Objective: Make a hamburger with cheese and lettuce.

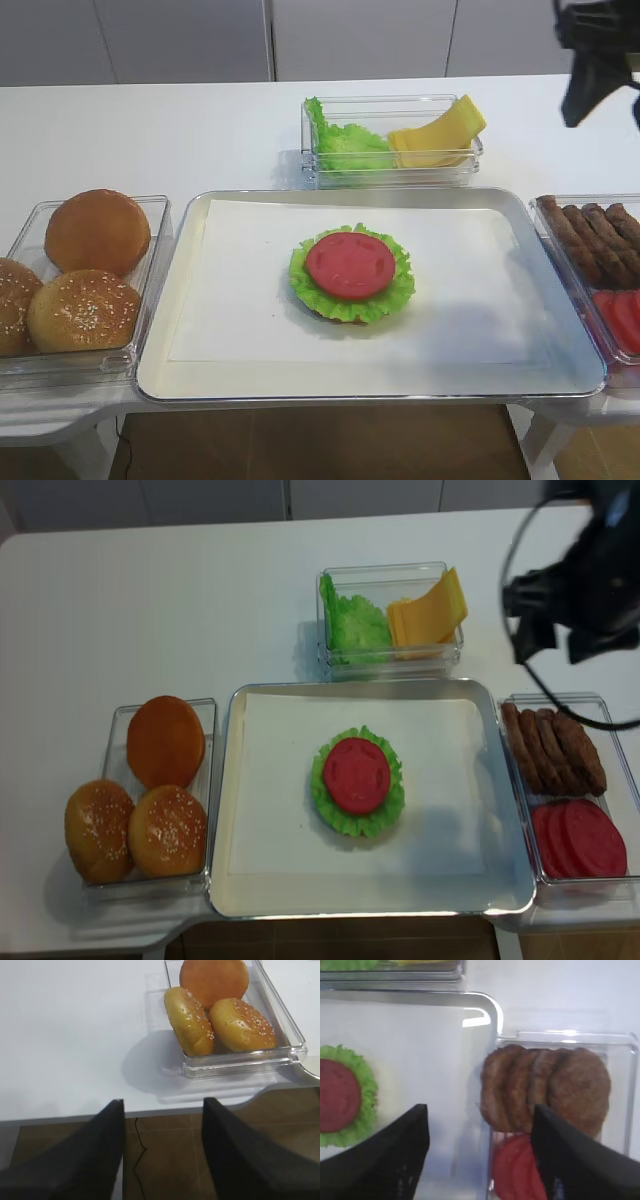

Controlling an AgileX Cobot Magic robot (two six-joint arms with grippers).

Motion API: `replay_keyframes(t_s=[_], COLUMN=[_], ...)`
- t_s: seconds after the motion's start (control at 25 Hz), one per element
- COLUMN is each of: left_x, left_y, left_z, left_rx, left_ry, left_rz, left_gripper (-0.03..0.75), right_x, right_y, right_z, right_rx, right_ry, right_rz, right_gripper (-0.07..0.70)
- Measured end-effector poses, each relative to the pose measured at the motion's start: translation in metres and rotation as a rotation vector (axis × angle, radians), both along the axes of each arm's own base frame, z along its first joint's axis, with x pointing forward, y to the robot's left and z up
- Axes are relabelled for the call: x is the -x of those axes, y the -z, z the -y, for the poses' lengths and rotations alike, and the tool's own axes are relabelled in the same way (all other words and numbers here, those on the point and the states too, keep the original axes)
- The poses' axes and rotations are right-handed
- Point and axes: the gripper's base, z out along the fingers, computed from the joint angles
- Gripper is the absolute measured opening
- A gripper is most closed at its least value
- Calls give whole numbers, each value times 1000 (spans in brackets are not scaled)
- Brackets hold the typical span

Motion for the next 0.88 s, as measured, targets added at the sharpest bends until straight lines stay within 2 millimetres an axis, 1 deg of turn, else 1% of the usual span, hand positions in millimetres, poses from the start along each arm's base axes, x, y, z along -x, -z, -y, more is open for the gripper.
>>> replay_keyframes(t_s=[0.12,0.24,0.4,0.52,0.68,0.88], left_x=[0,0,0,0,0,0], left_y=[0,0,0,0,0,0], left_z=[0,0,0,0,0,0], left_rx=[0,0,0,0,0,0], left_ry=[0,0,0,0,0,0], left_rz=[0,0,0,0,0,0], left_gripper=[370,370,370,370,370,370], right_x=[22,51,97,130,169,214], right_y=[-6,-15,-27,-33,-33,-23], right_z=[25,38,40,42,45,49], right_rx=[-1,0,-3,-3,23,45], right_ry=[72,115,117,117,122,131], right_rz=[18,57,128,180,257,348], right_gripper=[482,481,481,480,467,443])
